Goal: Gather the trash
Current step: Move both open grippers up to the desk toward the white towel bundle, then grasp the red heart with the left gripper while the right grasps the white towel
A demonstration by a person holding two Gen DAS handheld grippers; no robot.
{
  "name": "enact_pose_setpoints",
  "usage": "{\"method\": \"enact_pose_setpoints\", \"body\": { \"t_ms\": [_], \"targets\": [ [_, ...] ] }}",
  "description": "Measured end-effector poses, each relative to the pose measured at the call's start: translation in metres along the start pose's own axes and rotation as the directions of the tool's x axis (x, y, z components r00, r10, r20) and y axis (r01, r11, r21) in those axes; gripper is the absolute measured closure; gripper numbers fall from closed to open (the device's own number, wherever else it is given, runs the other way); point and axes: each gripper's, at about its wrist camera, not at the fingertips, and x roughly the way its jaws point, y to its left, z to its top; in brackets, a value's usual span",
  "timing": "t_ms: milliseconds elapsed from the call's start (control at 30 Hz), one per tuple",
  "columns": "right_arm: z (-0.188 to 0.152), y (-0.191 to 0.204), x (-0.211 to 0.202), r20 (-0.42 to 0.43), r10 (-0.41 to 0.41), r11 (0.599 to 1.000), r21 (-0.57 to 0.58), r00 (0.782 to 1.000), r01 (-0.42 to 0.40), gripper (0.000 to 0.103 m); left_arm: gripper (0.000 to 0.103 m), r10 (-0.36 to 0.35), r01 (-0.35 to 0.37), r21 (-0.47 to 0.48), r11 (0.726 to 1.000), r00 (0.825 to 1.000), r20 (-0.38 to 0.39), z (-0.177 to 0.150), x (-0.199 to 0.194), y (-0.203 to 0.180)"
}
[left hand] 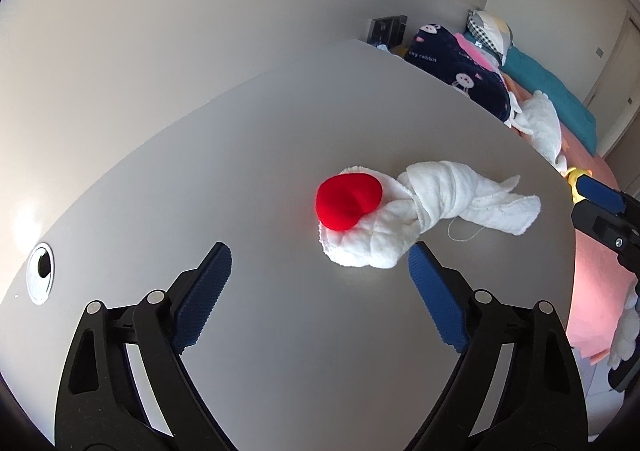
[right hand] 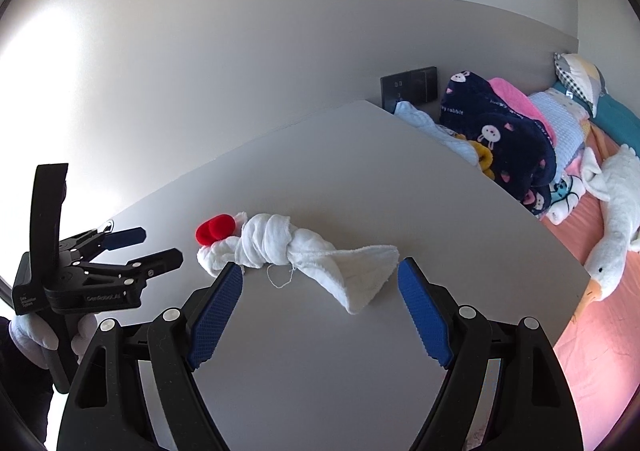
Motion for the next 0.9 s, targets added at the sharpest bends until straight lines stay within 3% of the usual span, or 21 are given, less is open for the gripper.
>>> {"method": "enact_pose_setpoints", "body": {
  "t_ms": [467,667,900],
  "targets": [
    [0.015,0.005,0.023,-0.023,0.014,1.000,-0.015,1.000,-0.015,0.023,0.018,-0.007,0.008,0.007,1.000,1.000,-0.022,0.020,0.033,-0.001],
    [0.017,0.007,0.032,-0.031,0.019,1.000,-0.024,0.999,-0.019,0.023,0.028,-0.020,0.020,0.008,1.000,0.999,-0.042,0.028,0.048,0.001],
    [0.023,0.013,0.043,-0.047,0.033,0.998,-0.053,0.998,-0.035,0.023,0.056,-0.072,0.073,0.020,0.997,0.996,-0.062,0.029,0.062,0.004]
  ]
}}
